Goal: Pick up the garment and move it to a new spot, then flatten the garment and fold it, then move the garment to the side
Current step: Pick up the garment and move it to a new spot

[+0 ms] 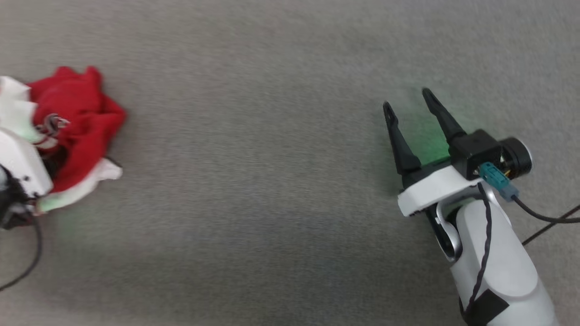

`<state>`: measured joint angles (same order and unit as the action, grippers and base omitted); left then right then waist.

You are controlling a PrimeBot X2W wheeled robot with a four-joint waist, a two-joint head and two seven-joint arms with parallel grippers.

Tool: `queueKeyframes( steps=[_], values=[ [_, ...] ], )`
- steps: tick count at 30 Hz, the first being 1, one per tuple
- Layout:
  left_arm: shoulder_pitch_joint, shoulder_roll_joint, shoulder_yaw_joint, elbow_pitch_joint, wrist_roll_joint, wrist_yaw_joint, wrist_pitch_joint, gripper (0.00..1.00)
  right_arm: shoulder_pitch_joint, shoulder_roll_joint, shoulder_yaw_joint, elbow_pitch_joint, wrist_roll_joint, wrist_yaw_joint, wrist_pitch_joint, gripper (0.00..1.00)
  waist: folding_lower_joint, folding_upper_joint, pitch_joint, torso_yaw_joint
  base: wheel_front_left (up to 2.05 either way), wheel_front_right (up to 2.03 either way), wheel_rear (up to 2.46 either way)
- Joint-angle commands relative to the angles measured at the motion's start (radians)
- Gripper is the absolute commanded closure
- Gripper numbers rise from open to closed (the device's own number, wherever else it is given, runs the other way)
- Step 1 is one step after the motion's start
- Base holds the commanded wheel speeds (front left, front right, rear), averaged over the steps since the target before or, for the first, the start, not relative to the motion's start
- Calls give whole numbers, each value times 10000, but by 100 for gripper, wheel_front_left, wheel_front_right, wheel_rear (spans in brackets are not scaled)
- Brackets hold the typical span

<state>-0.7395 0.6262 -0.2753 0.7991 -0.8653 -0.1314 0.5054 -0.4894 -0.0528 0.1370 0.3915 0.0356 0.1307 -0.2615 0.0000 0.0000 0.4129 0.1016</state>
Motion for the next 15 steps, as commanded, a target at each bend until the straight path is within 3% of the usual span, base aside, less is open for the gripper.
queueKeyframes(
  steps=[1, 5, 14, 15],
  values=[
    [-114, -33, -78, 132, -74, 23, 129, 0, -120, 14, 36, -59, 60, -1, -46, 0, 0, 0, 514, -491, 0, 0, 0],
    [-287, 128, -331, 633, -487, 23, 663, 0, -288, 23, 136, -286, 52, -1, -47, 0, 0, 0, 982, -823, 0, 0, 0],
    [-295, -117, -988, 1164, -1150, 16, 1353, 0, -283, 25, 423, -1106, 215, -1, -47, 0, 0, 0, 1321, -1166, 0, 0, 0],
    [-281, -123, -994, 1193, -1276, 16, 1326, 26, -273, 23, 436, -1189, 209, -1, -47, 0, 0, 0, 1319, -1161, 0, 0, 0]
  ],
)
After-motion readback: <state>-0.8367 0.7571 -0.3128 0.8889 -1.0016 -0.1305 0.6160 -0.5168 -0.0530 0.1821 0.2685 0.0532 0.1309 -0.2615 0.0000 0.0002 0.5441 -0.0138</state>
